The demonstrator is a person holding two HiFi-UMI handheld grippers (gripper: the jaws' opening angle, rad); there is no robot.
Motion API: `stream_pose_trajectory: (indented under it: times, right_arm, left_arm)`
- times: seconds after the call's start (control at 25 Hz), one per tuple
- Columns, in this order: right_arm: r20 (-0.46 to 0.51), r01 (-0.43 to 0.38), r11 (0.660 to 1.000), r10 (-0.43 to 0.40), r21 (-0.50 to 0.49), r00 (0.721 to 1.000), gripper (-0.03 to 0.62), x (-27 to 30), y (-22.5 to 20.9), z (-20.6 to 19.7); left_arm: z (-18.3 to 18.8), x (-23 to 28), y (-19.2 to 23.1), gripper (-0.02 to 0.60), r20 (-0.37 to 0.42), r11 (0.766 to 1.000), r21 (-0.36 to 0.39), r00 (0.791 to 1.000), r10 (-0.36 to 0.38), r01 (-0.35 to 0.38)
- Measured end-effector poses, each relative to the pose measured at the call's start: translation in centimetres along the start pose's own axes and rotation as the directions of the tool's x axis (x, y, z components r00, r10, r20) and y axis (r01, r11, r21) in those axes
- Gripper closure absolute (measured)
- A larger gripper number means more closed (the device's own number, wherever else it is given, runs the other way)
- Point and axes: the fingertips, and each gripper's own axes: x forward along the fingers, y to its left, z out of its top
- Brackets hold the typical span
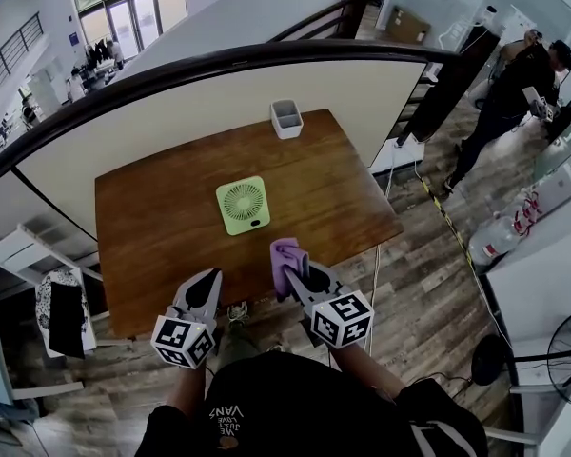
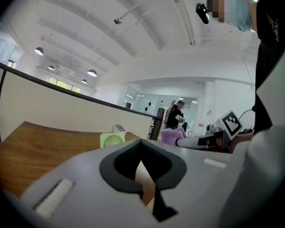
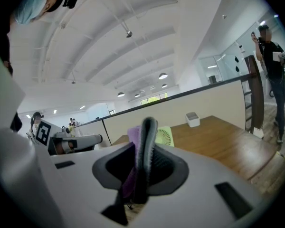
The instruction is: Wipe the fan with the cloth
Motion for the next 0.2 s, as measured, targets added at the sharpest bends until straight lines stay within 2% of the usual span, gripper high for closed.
stream_pose_trajectory:
  times: [0.2]
  right_arm:
    - [0.001, -0.002, 1.000, 0.002, -0.003, 1.000, 0.510, 0.15, -0.54, 0.29]
  left_arm:
    - [0.10, 0.69, -0.34, 0.571, -0.008, 1.000, 0.017, 1.000, -0.006, 0.006]
